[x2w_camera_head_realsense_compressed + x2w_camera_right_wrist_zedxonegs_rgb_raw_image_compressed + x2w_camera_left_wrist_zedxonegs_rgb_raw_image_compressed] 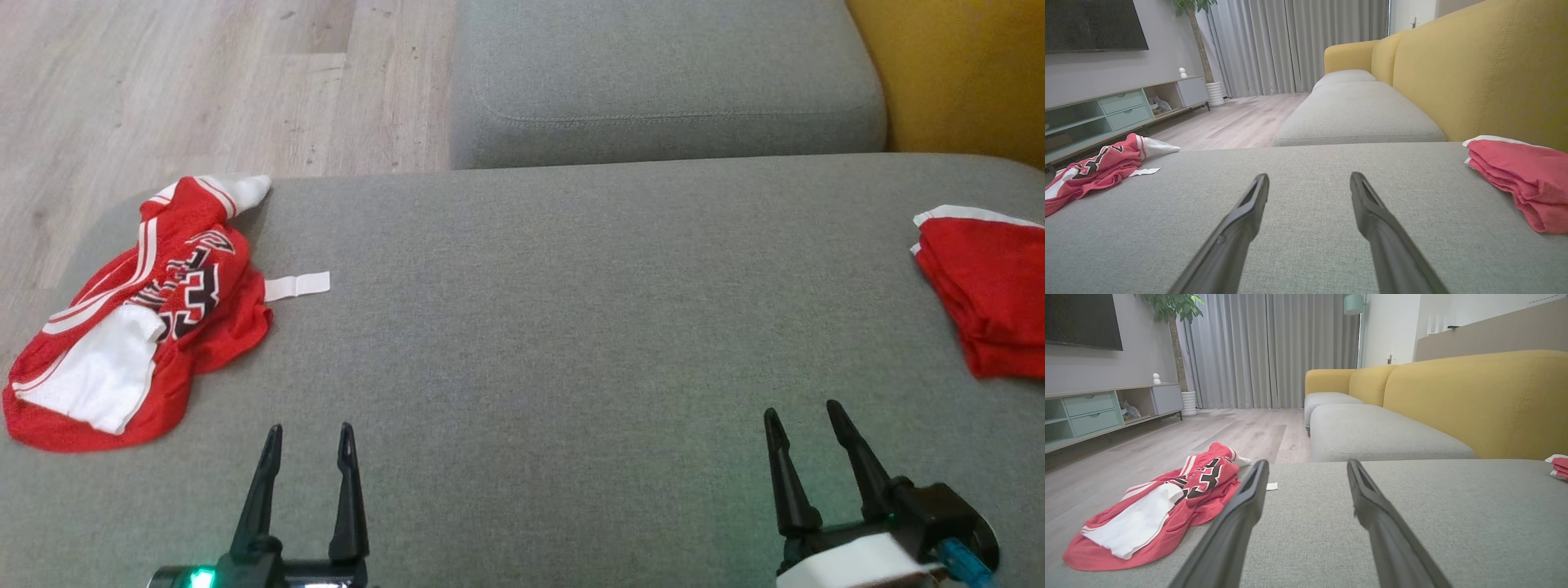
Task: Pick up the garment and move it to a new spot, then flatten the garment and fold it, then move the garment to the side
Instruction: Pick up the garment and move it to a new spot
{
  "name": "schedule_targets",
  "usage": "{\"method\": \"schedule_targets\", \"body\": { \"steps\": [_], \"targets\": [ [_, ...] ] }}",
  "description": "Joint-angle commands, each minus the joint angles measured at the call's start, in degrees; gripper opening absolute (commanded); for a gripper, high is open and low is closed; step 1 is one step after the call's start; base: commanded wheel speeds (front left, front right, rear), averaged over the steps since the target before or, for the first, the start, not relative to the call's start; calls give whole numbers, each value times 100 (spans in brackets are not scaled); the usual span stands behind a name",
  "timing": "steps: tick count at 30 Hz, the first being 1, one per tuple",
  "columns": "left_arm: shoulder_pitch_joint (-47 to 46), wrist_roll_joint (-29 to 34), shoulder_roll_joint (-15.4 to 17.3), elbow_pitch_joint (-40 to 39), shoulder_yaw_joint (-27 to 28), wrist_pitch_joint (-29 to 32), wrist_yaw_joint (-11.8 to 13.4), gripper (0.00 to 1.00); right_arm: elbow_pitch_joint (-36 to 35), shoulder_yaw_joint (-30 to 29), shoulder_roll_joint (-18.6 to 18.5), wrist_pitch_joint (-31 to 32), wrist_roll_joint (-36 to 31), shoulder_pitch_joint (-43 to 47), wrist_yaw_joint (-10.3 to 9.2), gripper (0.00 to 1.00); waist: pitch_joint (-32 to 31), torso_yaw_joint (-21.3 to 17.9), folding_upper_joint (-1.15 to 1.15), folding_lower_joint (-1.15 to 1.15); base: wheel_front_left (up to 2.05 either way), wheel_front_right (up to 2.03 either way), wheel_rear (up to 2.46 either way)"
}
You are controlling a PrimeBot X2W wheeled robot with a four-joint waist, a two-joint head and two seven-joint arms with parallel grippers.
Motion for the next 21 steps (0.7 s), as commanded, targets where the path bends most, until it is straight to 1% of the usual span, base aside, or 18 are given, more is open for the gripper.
{"method": "schedule_targets", "body": {
  "steps": [1,6,11,13,14,21],
  "targets": [
    [-121,32,-19,-153,204,-13,-23,100,-225,99,-16,-62,32,-115,12,100,-2,7,0,0,0,0,0],
    [-127,11,-19,-50,192,-13,-31,100,-264,45,-16,-62,41,-92,12,100,-7,74,0,0,0,0,0],
    [-137,-20,-19,177,183,-13,18,100,-316,-33,-15,-62,83,-61,12,100,26,341,0,0,0,0,0],
    [-162,-33,-19,205,176,-13,45,100,-338,-12,-15,-62,79,-51,12,100,48,523,0,0,0,0,0],
    [-180,-38,-19,216,167,-13,66,100,-352,3,-15,-62,68,-41,12,100,76,755,0,0,0,0,0],
    [-189,5,-19,232,193,-13,70,100,-353,114,-15,-62,88,-88,12,100,154,1761,0,0,0,0,0]
  ]
}}
